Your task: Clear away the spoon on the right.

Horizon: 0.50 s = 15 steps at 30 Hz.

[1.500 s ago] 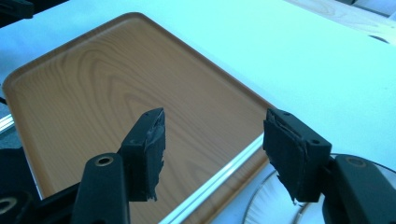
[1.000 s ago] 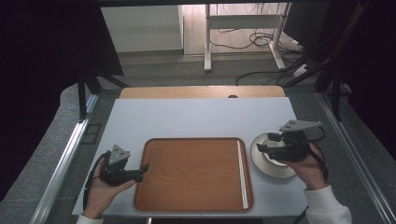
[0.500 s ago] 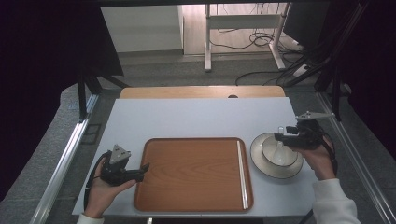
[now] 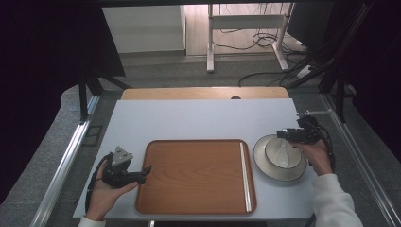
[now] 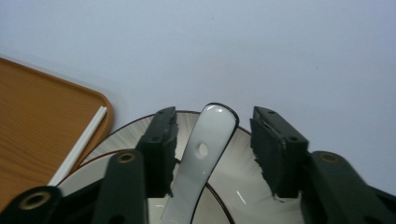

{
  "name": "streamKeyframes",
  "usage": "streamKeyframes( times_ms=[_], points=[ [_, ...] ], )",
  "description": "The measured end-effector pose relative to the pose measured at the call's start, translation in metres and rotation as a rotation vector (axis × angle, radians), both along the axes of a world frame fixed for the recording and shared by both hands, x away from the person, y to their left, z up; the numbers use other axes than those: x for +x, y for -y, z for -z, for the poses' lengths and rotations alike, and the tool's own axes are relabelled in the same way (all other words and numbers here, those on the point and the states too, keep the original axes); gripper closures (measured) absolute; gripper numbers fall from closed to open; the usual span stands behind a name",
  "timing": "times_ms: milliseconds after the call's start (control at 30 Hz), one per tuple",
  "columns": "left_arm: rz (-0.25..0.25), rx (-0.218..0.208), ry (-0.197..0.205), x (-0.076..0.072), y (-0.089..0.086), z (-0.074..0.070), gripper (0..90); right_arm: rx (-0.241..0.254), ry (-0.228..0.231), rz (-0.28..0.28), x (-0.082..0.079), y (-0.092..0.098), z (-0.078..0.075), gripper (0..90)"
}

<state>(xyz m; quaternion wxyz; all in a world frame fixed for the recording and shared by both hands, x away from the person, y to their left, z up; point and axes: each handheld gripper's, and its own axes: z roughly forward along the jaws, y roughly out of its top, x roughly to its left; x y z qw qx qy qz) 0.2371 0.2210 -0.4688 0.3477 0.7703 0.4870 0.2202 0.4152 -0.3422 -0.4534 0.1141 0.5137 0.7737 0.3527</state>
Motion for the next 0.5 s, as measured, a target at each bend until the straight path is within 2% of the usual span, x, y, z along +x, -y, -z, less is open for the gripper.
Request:
streamKeyframes(
  times_ms=[333, 400, 500],
  points=[
    [0.002, 0.004, 0.0, -0.0001, 0.0002, 0.0004, 17.7, 0.103, -0.049, -0.002, 0.0006, 0.006, 0.0022, 75.1],
    [0.002, 0.004, 0.0, -0.0001, 0.0001, 0.0002, 17.7, 0.106, -0.045, -0.002, -0.0003, 0.0063, 0.0011, 80.0],
    [0.002, 0.005, 0.0, -0.0001, 0.0001, 0.0003, 17.6, 0.133, -0.037, -0.006, -0.0022, 0.007, -0.003, 82.4]
  ],
)
